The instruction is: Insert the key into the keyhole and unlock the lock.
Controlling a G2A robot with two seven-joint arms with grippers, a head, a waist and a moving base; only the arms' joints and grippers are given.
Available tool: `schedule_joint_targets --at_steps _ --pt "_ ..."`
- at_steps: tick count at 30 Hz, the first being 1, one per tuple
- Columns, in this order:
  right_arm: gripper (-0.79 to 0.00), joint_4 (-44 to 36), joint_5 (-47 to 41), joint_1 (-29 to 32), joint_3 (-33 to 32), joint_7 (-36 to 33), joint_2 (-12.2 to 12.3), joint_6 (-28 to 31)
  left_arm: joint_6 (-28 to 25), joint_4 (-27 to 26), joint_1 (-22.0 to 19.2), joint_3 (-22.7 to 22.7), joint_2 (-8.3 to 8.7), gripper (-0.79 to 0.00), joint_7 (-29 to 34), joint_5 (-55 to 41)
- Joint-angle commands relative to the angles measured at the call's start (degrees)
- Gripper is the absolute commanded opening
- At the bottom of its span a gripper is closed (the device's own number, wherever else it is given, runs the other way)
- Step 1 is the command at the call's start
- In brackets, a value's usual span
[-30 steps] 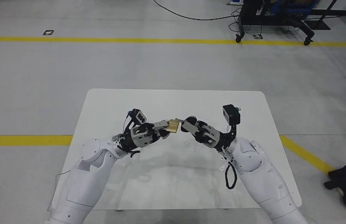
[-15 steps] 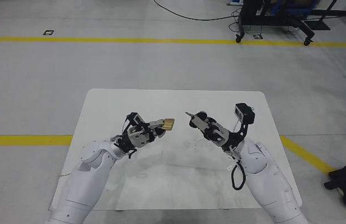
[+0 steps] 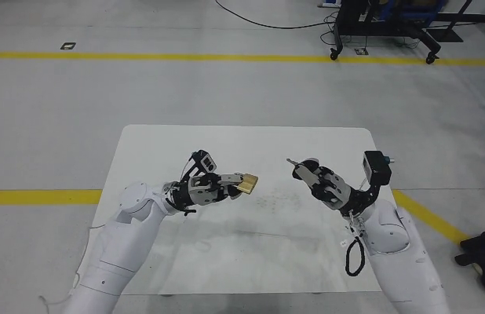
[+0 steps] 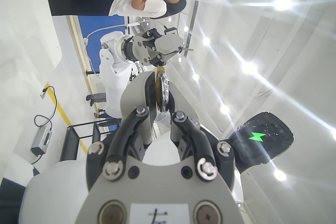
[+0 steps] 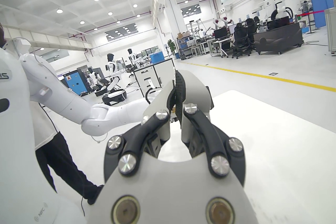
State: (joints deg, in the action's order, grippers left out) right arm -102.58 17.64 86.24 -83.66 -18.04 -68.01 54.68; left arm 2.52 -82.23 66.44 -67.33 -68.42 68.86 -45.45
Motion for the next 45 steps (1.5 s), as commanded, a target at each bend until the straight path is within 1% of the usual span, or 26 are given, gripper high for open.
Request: schedule_joint_targets --at_steps 1,2,3,7,14,21,31,45 --pt "-0.785 0.13 2.24 -0.36 0.14 -1.32 0.11 -0.34 0.05 -1.21 0.97 1.0 -0.18 -0.785 -1.04 -0.47" --pt "-0.785 0.45 5.8 -0.96 -0.13 -3.52 0.29 -1.17 0.61 -1.34 1.22 1.69 -0.28 -0.785 -1.22 -0.86" --pt "-0.785 0.38 7.57 -1.44 0.05 -4.46 0.36 -1.52 0.94 -1.09 1.2 2.1 -0.36 -0.785 -1.44 -1.11" --pt "-0.785 1.08 11.15 -3.5 1.44 -6.95 0.63 -0.63 1.38 0.37 0.12 3.62 -0.71 -0.785 -1.79 -1.44" --pt "-0.785 2.19 10.86 -4.93 2.02 -4.9 0.87 -0.45 0.54 0.59 -2.0 5.2 -1.08 -0.785 -0.79 -0.92" --pt "-0.785 2.14 11.69 -5.29 3.36 -4.42 1.08 -1.13 0.34 2.07 -2.84 4.77 -1.0 -0.785 -0.13 -0.95" --pt "-0.785 1.09 11.06 -5.61 5.29 -4.2 1.43 -1.63 0.54 3.94 -4.7 5.5 -1.25 -0.785 -0.05 -1.06" --pt "-0.785 -0.59 10.27 -5.6 6.25 -5.15 2.18 -2.28 1.55 4.7 -4.59 5.29 -1.36 -0.785 -2.61 -2.23"
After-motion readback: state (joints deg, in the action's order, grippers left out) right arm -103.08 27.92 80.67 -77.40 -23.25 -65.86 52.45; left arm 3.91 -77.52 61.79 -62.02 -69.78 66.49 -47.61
